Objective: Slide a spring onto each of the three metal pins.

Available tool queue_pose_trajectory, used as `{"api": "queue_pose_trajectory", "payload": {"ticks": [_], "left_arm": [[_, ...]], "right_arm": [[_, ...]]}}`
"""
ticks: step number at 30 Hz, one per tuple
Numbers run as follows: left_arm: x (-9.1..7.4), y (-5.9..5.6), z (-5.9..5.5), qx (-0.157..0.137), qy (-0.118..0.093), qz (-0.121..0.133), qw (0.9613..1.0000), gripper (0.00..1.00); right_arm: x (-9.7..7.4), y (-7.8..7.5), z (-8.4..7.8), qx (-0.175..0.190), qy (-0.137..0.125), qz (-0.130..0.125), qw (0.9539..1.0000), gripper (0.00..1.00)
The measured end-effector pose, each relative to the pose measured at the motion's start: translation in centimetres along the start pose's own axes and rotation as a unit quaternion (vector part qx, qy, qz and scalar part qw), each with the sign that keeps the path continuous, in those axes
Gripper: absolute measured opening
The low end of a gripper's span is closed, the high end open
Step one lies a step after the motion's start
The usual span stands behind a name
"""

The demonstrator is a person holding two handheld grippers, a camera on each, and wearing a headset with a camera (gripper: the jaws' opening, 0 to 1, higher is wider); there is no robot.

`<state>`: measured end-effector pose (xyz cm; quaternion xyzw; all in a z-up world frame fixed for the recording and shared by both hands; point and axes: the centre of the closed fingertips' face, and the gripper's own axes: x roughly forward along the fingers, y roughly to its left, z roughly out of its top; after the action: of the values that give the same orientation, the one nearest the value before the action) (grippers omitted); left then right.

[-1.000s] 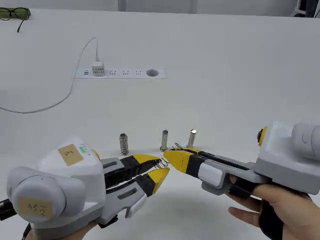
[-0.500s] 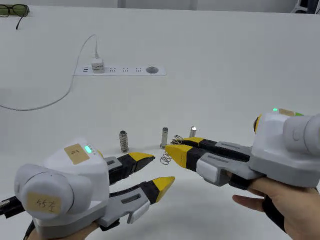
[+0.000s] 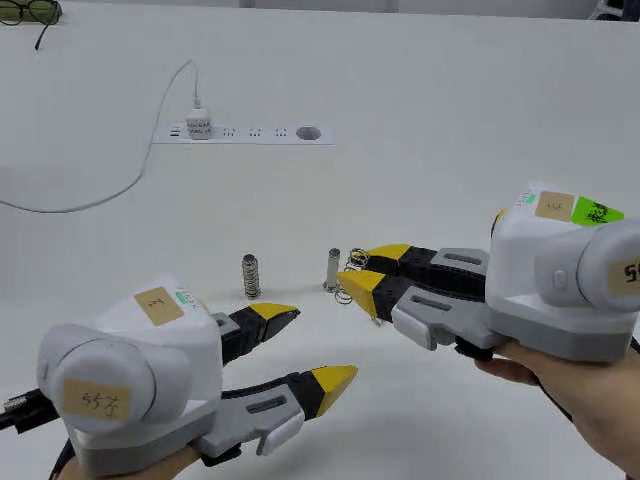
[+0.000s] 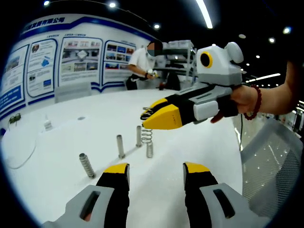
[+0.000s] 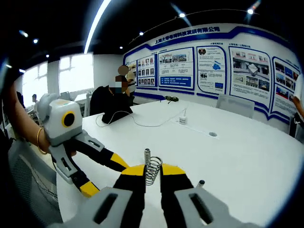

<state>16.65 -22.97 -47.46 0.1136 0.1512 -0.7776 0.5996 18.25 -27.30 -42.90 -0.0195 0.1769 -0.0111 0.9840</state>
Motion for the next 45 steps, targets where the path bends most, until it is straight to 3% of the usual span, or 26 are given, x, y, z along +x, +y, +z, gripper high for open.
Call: {"api": "queue_pose_trajectory", "payload": {"ticks": [7, 19, 29, 45], "left_arm": [[0.1, 0.1, -0.3, -0.011, 0.002, 0.003, 0.9999, 0.53], [0.0, 0.4, -1.1, -0.018, 0.011, 0.014, 0.9997, 0.62], [0.0, 0.8, -1.2, -0.016, 0.011, 0.026, 0.9995, 0.67], [-0.2, 1.6, -1.7, -0.024, 0.020, 0.049, 0.9983, 0.81]], "right_arm": [[0.5, -0.9, 0.7, -0.034, -0.007, -0.004, 0.9994, 0.12], [1.9, -2.4, 1.3, -0.062, -0.019, -0.019, 0.9977, 0.12], [3.1, -4.0, 1.6, -0.050, -0.035, -0.040, 0.9974, 0.12], [4.4, -5.4, 0.2, -0.038, -0.015, -0.065, 0.9971, 0.12]]}}
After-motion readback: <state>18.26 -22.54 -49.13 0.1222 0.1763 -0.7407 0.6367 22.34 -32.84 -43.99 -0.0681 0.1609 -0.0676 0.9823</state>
